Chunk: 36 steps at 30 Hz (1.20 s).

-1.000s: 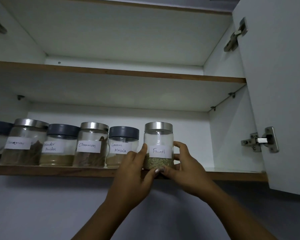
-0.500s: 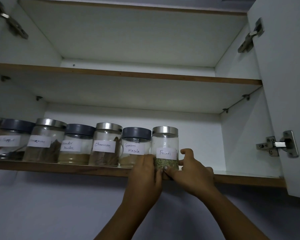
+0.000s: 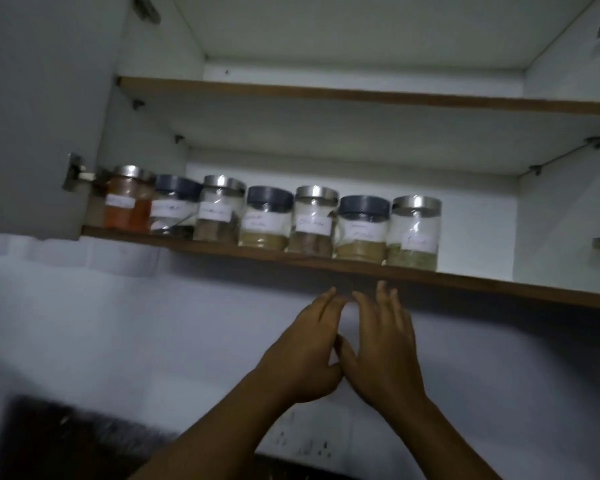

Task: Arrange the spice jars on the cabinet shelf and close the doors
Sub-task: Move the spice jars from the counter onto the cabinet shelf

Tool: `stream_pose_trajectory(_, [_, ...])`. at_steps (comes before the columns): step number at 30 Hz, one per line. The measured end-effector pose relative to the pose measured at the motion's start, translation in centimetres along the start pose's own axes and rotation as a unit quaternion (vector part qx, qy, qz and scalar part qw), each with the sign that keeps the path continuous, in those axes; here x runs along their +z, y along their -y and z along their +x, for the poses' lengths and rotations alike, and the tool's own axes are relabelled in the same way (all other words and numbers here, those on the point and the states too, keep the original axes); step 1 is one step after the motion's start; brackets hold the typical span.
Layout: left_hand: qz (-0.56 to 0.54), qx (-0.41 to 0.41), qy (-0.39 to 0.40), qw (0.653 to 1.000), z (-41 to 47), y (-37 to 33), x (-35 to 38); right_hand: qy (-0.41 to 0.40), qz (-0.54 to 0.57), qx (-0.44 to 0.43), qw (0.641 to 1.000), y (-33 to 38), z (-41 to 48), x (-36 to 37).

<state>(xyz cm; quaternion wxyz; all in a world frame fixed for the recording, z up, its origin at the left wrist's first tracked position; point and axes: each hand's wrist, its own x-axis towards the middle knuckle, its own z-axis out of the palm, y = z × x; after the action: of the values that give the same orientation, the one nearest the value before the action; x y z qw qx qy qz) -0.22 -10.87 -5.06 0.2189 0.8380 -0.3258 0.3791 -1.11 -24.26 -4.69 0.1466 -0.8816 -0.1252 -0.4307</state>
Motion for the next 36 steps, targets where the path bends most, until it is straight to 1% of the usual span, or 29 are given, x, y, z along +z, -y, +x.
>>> stream_pose_trajectory(2, [0.014,-0.034,0.021,0.999,-5.1,2.1,-1.5,0.070,0.055,0.005,0.996,3.6,-2.7,2.6])
stream_pose_trajectory(4, [0.023,-0.073,0.038,0.996,-11.4,4.3,-3.2,0.148,0.085,0.000,0.985,7.5,-6.0,5.3])
stream_pose_trajectory(6, [0.028,-0.122,0.057,0.990,-17.9,6.2,-4.8,0.218,0.120,-0.034,0.968,11.2,-9.4,8.0])
stream_pose_trajectory(8, [0.030,-0.188,0.077,0.979,-25.0,7.8,-6.5,0.296,0.163,-0.086,0.937,15.6,-13.2,11.0])
stream_pose_trajectory(10, [0.024,-0.254,0.088,0.963,-31.0,9.2,-7.5,0.363,0.193,-0.114,0.905,19.3,-16.8,13.6])
stream_pose_trajectory(11, [0.023,-0.294,0.098,0.951,-34.6,9.8,-8.3,0.399,0.211,-0.114,0.885,21.8,-19.0,15.1])
stream_pose_trajectory(13, [0.014,-0.357,0.113,0.927,-40.1,11.2,-9.6,0.446,0.252,-0.113,0.851,25.8,-22.7,18.0])
stream_pose_trajectory(16, [0.018,-0.432,0.142,0.890,-46.6,12.8,-11.5,0.498,0.279,-0.084,0.817,30.7,-27.5,21.6])
stream_pose_trajectory(19, [0.028,-0.480,0.159,0.862,-50.9,14.3,-12.6,0.544,0.285,-0.062,0.787,34.1,-30.6,24.5])
stream_pose_trajectory(21, [0.024,-0.514,0.161,0.842,-53.4,15.3,-13.2,0.559,0.296,-0.048,0.773,36.0,-32.3,26.2])
stream_pose_trajectory(24, [0.009,-0.564,0.154,0.811,-56.3,16.7,-13.6,0.570,0.300,-0.022,0.764,38.0,-34.1,28.1])
stream_pose_trajectory(28, [-0.029,-0.589,0.147,0.794,-58.9,18.0,-13.0,0.574,0.276,0.011,0.771,39.2,-35.6,30.2])
stream_pose_trajectory(32, [-0.086,-0.611,0.136,0.775,-59.6,18.9,-11.4,0.594,0.257,0.044,0.761,39.3,-36.4,31.5])
stream_pose_trajectory(34, [-0.118,-0.611,0.138,0.770,-59.6,19.0,-10.4,0.601,0.257,0.062,0.754,39.3,-36.8,31.8])
stream_pose_trajectory(36, [-0.132,-0.611,0.114,0.772,-59.4,18.9,-9.6,0.596,0.254,0.085,0.757,39.4,-37.1,31.9])
